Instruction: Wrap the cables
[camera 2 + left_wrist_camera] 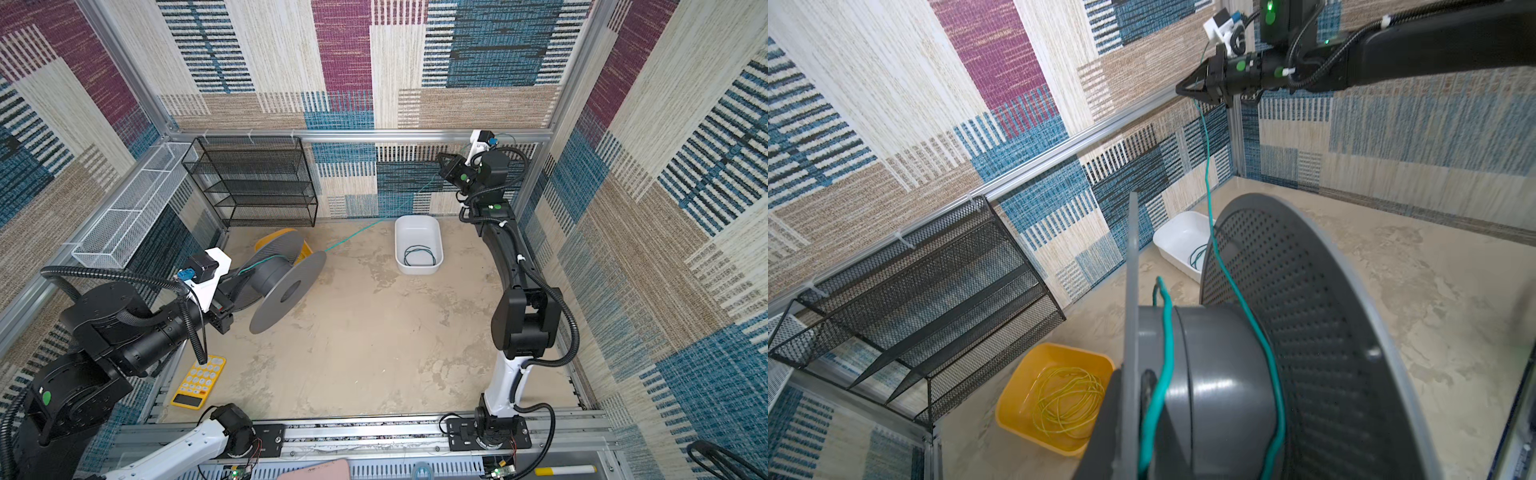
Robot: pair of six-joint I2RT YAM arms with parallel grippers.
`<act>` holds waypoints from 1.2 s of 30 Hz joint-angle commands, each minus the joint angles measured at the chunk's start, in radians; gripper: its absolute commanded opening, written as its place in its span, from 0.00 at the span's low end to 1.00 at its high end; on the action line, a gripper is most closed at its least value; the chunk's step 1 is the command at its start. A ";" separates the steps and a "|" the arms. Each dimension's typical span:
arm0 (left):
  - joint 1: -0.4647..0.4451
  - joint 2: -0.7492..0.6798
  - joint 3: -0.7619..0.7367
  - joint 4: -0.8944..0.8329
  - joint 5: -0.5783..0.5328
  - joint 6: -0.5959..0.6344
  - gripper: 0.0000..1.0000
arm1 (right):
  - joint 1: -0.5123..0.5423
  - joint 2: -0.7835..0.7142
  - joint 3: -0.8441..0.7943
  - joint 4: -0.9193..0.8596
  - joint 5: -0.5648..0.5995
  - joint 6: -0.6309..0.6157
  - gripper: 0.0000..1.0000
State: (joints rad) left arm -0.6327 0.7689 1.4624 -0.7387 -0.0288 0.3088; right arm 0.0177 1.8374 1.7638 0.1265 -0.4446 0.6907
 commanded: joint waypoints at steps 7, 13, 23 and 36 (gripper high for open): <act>0.001 0.097 0.097 0.298 0.092 -0.044 0.00 | 0.008 -0.151 -0.409 0.274 0.172 -0.008 0.00; 0.019 0.206 0.137 0.489 0.075 -0.100 0.00 | 0.031 -0.242 -0.689 0.418 0.184 0.074 0.00; 0.303 0.395 0.168 0.783 0.183 -0.545 0.00 | 0.137 -0.316 -0.994 0.524 0.288 0.108 0.00; 0.414 0.510 0.159 0.936 0.077 -0.736 0.00 | 0.272 -0.317 -1.132 0.562 0.340 0.102 0.00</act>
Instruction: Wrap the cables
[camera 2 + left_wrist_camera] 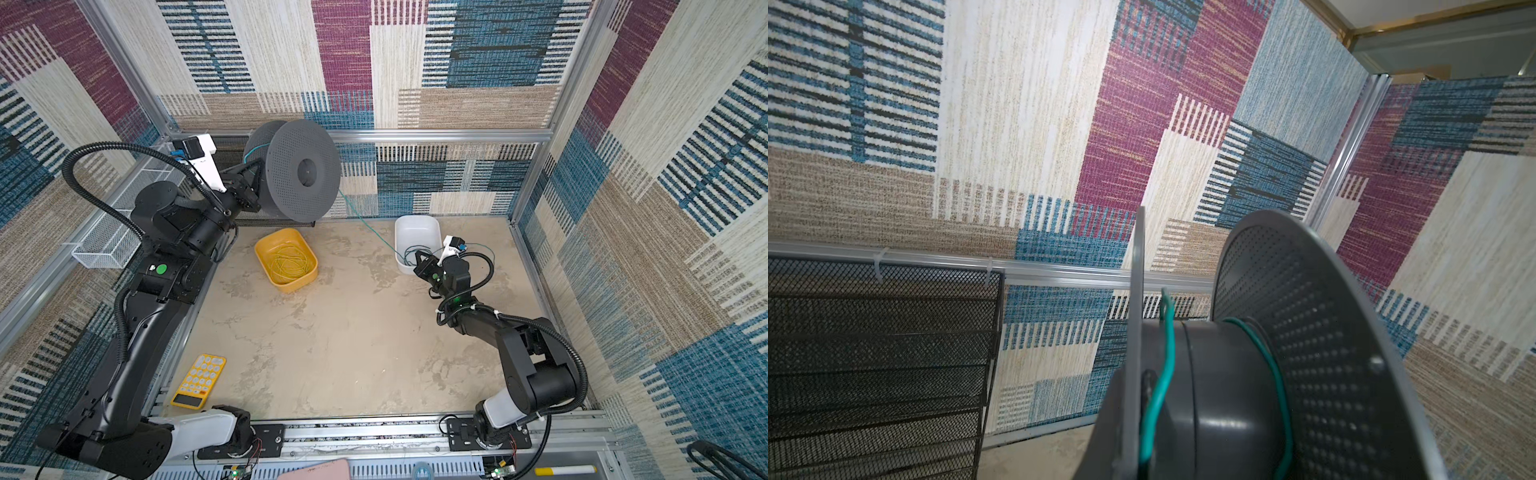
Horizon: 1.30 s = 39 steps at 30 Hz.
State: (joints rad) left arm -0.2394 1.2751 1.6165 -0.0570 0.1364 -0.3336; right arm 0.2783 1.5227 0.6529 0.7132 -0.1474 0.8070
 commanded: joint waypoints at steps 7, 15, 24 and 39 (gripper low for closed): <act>0.028 0.032 -0.050 0.345 -0.176 -0.153 0.00 | 0.072 -0.062 -0.093 0.004 0.077 0.022 0.00; 0.032 0.069 -0.125 0.501 -0.243 -0.269 0.00 | 0.122 -0.199 -0.135 0.016 0.081 0.121 0.00; 0.028 0.108 -0.164 0.606 -0.372 -0.377 0.00 | 0.285 -0.289 -0.103 -0.032 0.192 0.117 0.00; -0.146 0.200 -0.011 0.420 -0.655 0.008 0.00 | 0.651 -0.307 0.104 -0.144 0.451 -0.192 0.00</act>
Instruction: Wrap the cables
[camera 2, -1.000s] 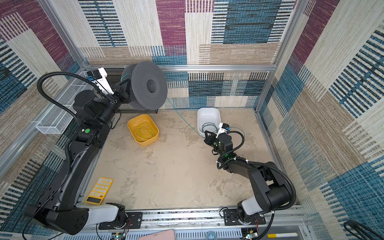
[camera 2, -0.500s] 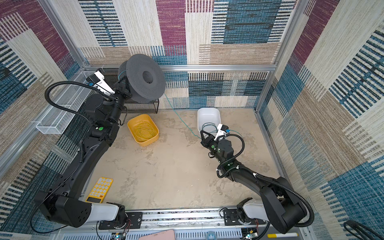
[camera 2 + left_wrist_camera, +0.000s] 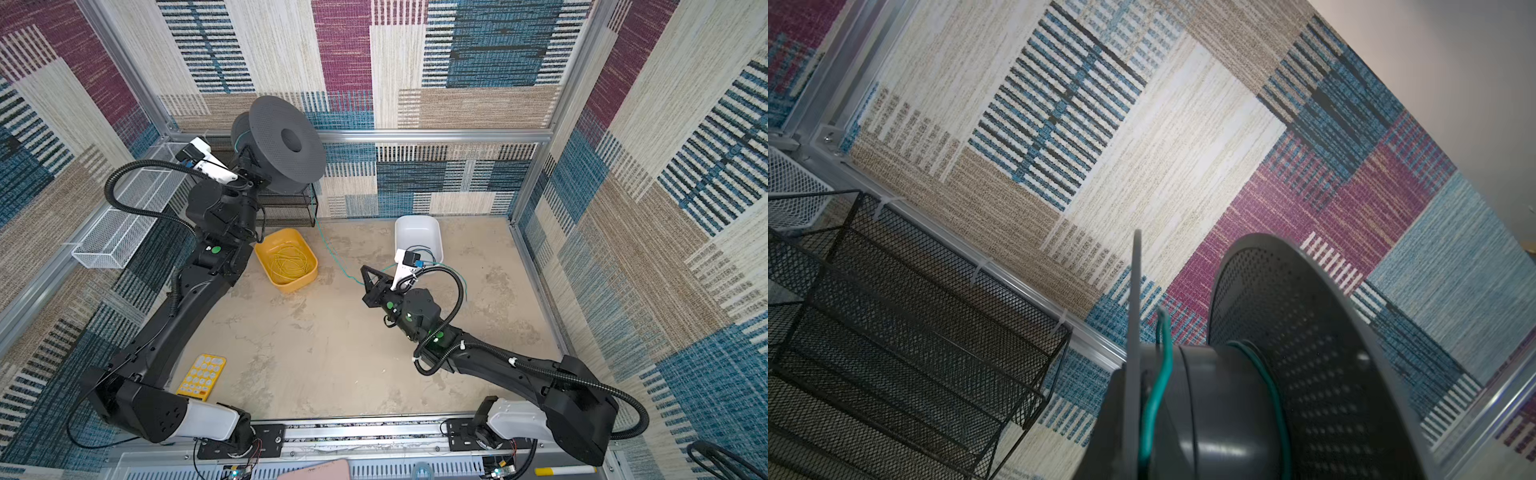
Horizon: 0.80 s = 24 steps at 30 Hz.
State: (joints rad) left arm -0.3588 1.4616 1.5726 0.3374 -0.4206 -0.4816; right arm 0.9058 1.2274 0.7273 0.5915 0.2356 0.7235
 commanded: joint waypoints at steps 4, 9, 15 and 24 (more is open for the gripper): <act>-0.077 0.044 0.064 -0.027 -0.175 0.287 0.00 | 0.045 -0.056 0.088 -0.052 0.086 -0.180 0.00; -0.125 0.093 0.104 -0.086 -0.255 0.432 0.00 | 0.050 -0.123 0.139 -0.082 0.077 -0.243 0.00; -0.188 0.151 0.122 -0.106 -0.311 0.614 0.00 | 0.052 -0.163 0.228 -0.127 0.054 -0.331 0.00; -0.220 0.121 -0.011 -0.197 -0.247 0.683 0.00 | 0.009 -0.169 0.421 -0.188 0.055 -0.487 0.00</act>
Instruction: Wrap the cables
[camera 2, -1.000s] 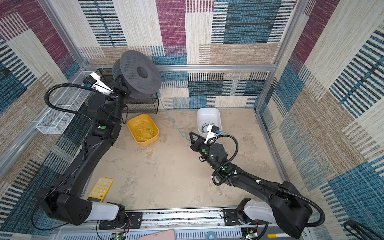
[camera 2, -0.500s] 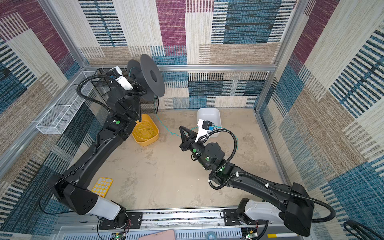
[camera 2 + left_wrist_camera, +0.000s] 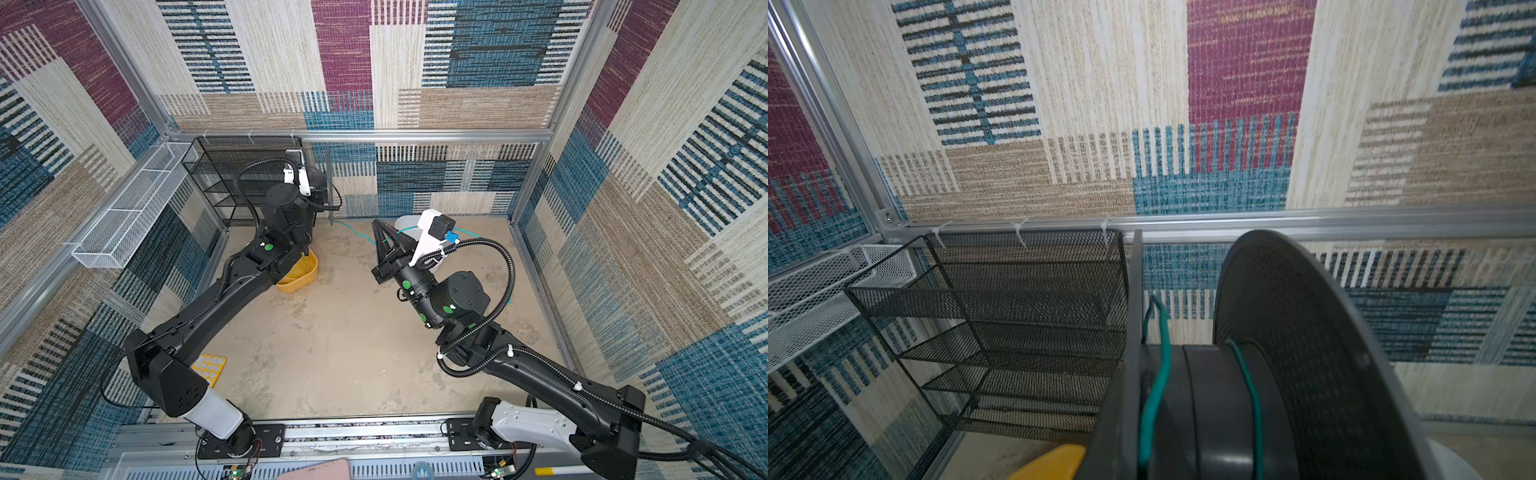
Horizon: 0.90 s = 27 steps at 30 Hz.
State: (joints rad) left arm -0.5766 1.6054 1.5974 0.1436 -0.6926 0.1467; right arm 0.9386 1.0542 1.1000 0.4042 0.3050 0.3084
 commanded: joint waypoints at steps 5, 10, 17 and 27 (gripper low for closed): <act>-0.021 -0.070 -0.158 -0.028 0.067 0.060 0.00 | -0.151 0.042 0.171 -0.050 -0.066 -0.083 0.00; -0.061 -0.101 -0.256 -0.056 0.072 0.117 0.00 | -0.248 0.113 0.317 -0.112 -0.145 -0.081 0.00; -0.113 -0.202 -0.396 -0.158 0.117 0.136 0.00 | -0.361 0.214 0.473 -0.178 -0.222 -0.081 0.00; -0.216 -0.476 -0.570 -0.424 0.191 0.085 0.00 | -0.571 0.528 0.748 -0.260 -0.371 0.023 0.00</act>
State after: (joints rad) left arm -0.7788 1.1694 1.0611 0.0223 -0.4686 0.2012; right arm 0.4061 1.5330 1.7832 -0.0319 -0.1051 0.2932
